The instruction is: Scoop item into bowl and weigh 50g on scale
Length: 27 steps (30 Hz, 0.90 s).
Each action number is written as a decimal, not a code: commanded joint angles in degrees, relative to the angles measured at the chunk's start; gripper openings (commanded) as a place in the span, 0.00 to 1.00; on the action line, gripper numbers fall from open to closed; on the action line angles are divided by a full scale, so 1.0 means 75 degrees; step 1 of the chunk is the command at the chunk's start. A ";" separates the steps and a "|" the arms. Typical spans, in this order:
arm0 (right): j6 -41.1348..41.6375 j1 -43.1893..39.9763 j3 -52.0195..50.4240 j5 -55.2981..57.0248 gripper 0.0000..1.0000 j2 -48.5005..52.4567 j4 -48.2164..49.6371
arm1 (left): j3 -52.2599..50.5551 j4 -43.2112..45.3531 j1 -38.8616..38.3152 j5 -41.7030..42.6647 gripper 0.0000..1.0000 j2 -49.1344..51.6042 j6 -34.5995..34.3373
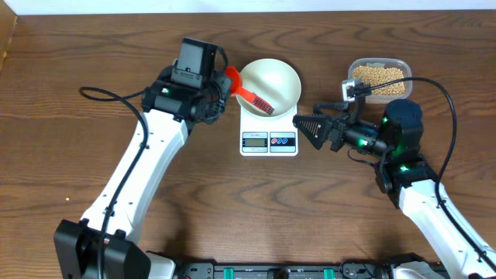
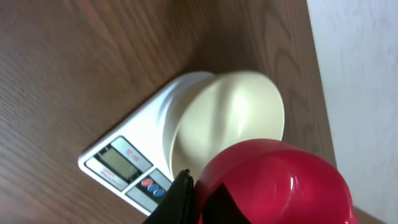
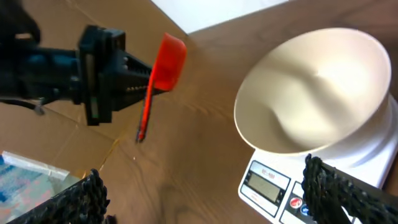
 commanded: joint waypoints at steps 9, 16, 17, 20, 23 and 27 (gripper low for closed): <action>0.2465 0.0181 0.0175 0.1107 0.72 0.0003 0.0361 | 0.0052 0.0012 -0.0720 -0.0697 0.08 0.0032 -0.0466; 0.2463 0.0886 0.0175 0.1719 0.68 0.0003 0.0522 | 0.0052 0.0015 -0.0769 -0.0697 0.07 0.0032 -0.0463; 0.2465 0.0982 0.0175 0.1784 0.66 0.0003 0.0525 | 0.0052 0.0015 -0.0769 -0.0694 0.08 0.0032 -0.0466; 0.2463 0.1285 0.0175 0.1967 0.61 0.0003 0.0597 | 0.0052 -0.0015 -0.0769 -0.0656 0.07 0.0032 -0.0466; 0.2465 0.1463 0.0175 0.2037 0.54 0.0003 0.0772 | 0.0052 -0.0017 -0.0769 -0.0431 0.07 0.0032 -0.0466; 0.2541 0.1585 0.0175 0.2043 0.39 0.0003 0.0915 | 0.0052 -0.0017 -0.0769 -0.0143 0.07 0.0032 -0.0525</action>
